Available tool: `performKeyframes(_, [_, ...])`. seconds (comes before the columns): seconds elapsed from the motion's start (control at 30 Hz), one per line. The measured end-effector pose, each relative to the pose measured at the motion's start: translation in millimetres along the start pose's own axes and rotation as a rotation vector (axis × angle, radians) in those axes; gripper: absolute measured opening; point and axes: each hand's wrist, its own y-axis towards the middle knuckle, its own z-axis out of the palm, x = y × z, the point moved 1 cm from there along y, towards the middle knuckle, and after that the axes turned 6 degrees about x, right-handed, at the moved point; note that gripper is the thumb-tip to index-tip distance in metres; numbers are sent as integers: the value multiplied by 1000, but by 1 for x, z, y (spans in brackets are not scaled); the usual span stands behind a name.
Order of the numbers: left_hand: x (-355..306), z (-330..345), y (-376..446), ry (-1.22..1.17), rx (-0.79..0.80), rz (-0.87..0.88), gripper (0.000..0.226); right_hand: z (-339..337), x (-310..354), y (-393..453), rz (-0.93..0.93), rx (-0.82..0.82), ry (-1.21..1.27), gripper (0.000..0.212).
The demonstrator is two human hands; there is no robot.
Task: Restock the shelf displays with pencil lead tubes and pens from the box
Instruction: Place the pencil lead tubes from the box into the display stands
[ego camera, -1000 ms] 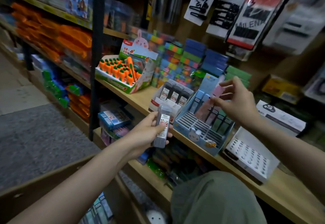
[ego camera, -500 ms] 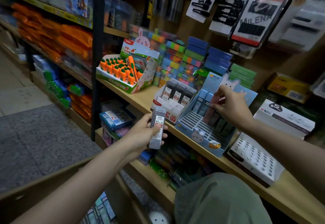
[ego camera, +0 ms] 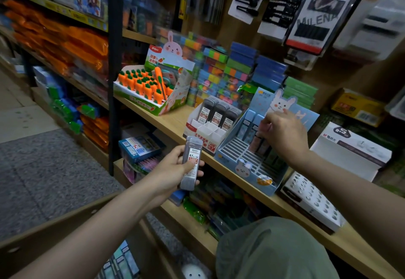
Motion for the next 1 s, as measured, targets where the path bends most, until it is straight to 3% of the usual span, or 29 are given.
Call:
performKeyframes(0.2, [-1, 3, -5, -44, 21, -11, 25, -10, 3, -7, 14, 34, 74, 22])
performKeyframes(0.3, [-5, 2, -8, -53, 53, 5, 22, -30, 28, -19, 50, -65, 528, 21])
performKeyframes(0.37, [-7, 1, -10, -45, 82, 21, 21, -39, 56, -27, 36, 61, 712, 18])
performKeyframes(0.47, [-9, 2, -13, -30, 129, 22, 23, -40, 91, -34, 32, 395, 776, 35])
performKeyframes(0.53, [-8, 2, -15, -26, 143, 25, 24, -38, 105, -33, 36, 480, 830, 39])
performKeyframes(0.7, [-12, -5, -19, 4, 121, 47, 23, -33, 122, -30, 43, 544, 922, 22])
performKeyframes(1.0, [-25, -10, -27, 238, 78, 104, 25, -40, 137, -15, -33, 614, 989, 22])
